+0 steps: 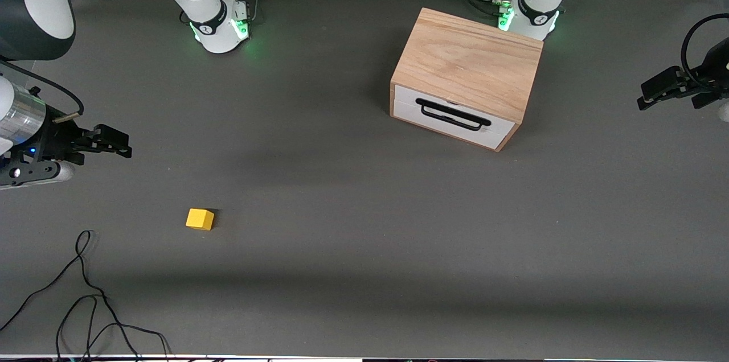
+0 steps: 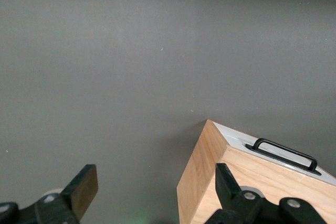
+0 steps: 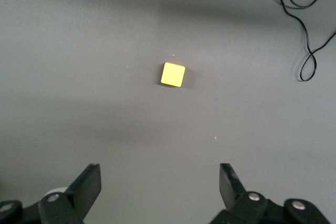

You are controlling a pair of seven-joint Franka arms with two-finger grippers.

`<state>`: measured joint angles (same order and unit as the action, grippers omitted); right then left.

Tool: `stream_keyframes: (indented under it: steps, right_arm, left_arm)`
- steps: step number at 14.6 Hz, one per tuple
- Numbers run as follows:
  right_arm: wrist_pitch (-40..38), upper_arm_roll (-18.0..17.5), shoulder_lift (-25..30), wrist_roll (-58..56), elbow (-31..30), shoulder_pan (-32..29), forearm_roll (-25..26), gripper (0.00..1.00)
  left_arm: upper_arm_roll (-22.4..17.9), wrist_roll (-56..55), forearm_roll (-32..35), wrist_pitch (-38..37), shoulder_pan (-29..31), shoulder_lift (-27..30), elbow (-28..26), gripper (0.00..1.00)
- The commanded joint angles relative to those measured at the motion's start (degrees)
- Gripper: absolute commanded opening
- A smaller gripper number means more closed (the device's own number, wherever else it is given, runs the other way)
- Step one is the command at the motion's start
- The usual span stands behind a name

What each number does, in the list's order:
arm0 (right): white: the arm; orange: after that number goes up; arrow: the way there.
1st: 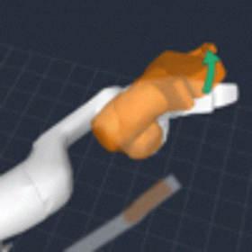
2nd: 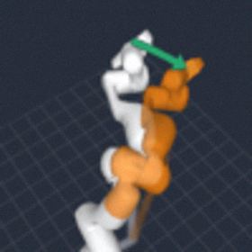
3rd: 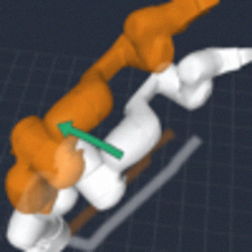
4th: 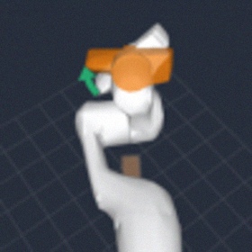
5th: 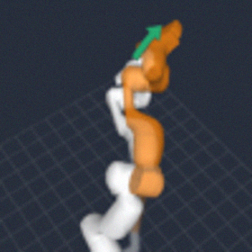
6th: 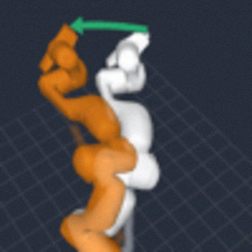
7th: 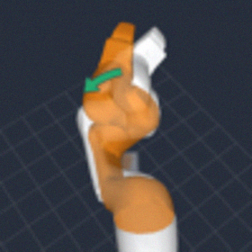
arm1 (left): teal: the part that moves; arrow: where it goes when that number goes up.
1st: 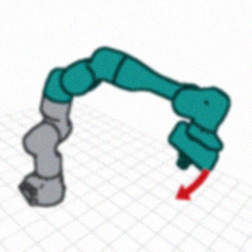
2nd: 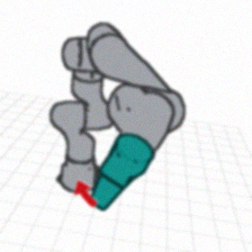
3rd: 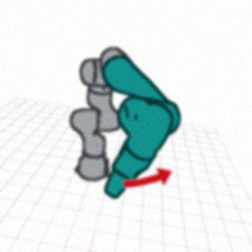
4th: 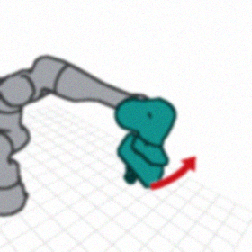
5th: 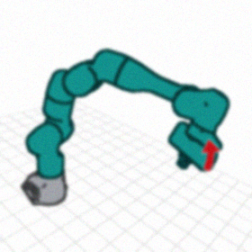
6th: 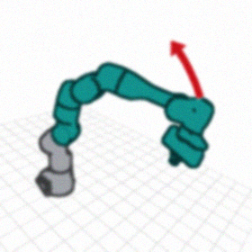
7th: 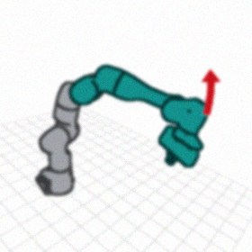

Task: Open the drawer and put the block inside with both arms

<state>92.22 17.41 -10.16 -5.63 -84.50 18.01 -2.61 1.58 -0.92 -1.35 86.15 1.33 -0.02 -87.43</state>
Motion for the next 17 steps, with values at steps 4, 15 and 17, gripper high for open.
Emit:
stream_keyframes:
  steps: [4,15,17]
  right_arm:
    - [-0.55,0.43,-0.30,1.24,0.82,-0.17,-0.21,1.00]
    - [-0.55,0.43,-0.39,1.33,0.91,-0.17,-0.21,1.00]
    - [-0.46,0.34,-0.56,1.24,1.00,-0.17,-0.21,1.00]
  left_arm:
    - [-3.86,1.97,1.53,1.48,-5.72,0.02,-0.46,1.00]
    - [-3.69,4.61,2.76,1.22,-5.73,0.02,-0.46,1.00]
    - [-3.69,4.70,2.76,0.78,-5.81,-0.06,-0.55,1.00]
